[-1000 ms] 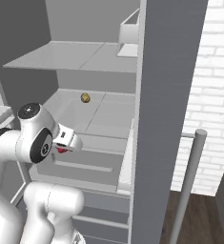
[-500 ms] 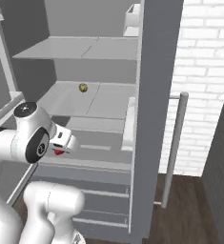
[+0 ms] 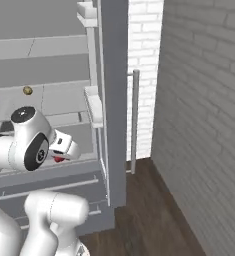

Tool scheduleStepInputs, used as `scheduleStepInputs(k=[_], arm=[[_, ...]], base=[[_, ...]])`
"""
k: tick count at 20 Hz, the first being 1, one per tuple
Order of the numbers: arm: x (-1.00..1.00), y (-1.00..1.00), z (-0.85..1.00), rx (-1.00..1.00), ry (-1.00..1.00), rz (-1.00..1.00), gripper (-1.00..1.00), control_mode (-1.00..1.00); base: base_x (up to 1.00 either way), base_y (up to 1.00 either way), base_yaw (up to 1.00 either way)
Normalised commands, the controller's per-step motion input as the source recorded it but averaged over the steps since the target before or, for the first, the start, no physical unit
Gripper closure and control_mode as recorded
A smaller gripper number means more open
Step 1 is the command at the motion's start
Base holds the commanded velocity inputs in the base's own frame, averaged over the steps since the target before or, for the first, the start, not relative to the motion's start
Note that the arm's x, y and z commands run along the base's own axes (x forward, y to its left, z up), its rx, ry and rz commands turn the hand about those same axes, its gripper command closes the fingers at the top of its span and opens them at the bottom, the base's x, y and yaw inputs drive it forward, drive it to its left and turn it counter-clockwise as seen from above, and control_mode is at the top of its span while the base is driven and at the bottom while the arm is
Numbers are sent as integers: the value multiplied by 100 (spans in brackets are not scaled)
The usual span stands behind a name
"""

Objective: Take the strawberry from the fridge and place it on top of the pancake, located on the dining counter.

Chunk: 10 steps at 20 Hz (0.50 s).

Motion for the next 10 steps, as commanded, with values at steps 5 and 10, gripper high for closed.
scheduleStepInputs(k=[5,10], arm=[[0,0,0,0,0,0,100,100],[0,0,0,0,0,0,100,100]], base=[[-32,-11,-81],[-13,-9,-87]])
